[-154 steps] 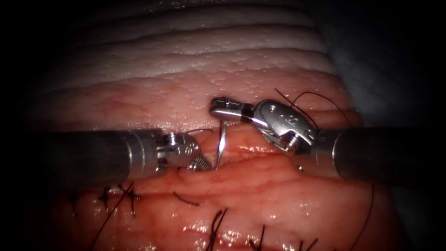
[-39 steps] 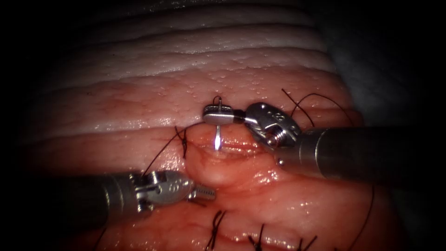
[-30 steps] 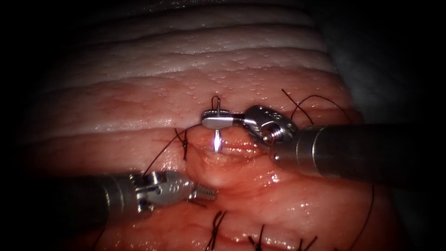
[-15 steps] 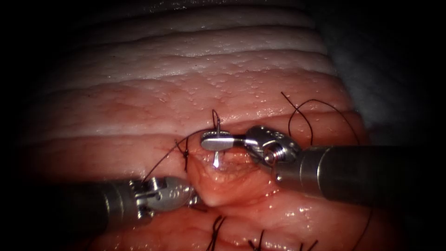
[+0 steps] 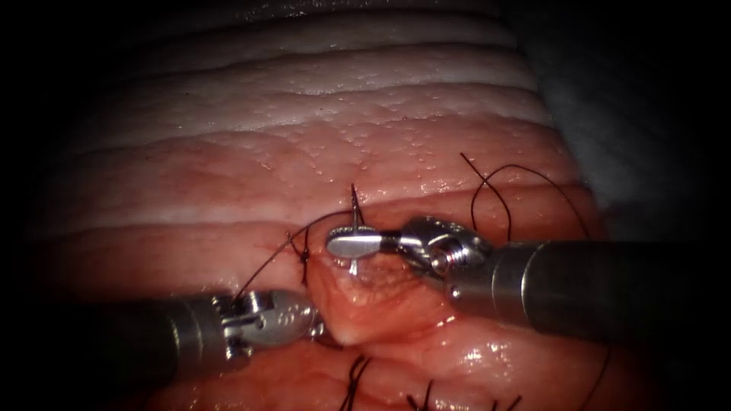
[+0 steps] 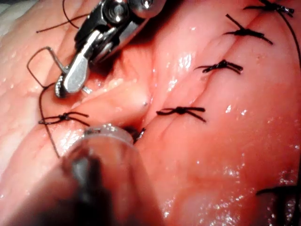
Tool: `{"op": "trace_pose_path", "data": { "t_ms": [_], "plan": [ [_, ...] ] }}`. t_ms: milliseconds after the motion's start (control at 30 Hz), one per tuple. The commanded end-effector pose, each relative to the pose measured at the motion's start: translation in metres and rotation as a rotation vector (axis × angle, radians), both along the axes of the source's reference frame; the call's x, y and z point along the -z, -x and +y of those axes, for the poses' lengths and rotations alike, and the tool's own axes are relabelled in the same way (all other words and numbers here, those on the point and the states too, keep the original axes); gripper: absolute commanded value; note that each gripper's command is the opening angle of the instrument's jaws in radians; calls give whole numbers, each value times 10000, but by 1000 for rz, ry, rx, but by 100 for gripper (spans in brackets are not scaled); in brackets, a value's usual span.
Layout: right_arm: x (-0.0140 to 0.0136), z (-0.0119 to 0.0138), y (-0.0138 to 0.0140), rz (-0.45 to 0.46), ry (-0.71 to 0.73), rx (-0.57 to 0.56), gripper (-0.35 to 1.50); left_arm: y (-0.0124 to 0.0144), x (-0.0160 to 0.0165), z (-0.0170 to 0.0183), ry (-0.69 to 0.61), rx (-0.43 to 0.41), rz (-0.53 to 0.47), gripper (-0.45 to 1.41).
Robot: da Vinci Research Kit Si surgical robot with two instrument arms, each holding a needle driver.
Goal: Wound Closure
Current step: Push needle through tissue above incision with right hand, then pull needle the rest of the way through skin with left grasper
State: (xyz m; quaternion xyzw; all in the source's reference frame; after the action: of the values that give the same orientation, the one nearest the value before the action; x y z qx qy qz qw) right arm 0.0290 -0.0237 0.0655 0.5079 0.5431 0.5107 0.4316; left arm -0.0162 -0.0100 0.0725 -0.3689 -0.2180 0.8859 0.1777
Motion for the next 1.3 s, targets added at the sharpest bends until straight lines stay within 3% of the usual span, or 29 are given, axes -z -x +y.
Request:
{"op": "trace_pose_path", "data": {
  "t_ms": [33, 467, 633, 733, 800, 833, 1067, 1300],
  "plan": [
    [3, -8, -9, 10, -4, 15, -35, 5, -5, 0, 0, 1, -1, -32],
    [13, -4, -11, 22, -78, 23, -35, 5, -5, 0, 0, 3, -3, -32],
    [8, 6, -10, 26, -88, -70, -35, 4, 0, -1, 3, 18, -17, -32],
    [-3, 20, -5, -52, -23, -157, 36, 1, 12, -5, 40, 33, -59, -28],
    [-10, 28, 1, -91, 23, -193, 54, -3, 20, -7, 70, 44, -91, -27],
    [-17, 39, 9, -128, 57, -221, 73, -5, 28, -8, 103, 48, -117, -23],
    [-38, 65, 43, -198, 58, -225, 74, -11, 55, 17, 289, 88, -220, -18],
    [-48, 75, 74, -220, 58, -215, 64, -6, 55, 33, 356, 94, -241, -8]
  ]
}}
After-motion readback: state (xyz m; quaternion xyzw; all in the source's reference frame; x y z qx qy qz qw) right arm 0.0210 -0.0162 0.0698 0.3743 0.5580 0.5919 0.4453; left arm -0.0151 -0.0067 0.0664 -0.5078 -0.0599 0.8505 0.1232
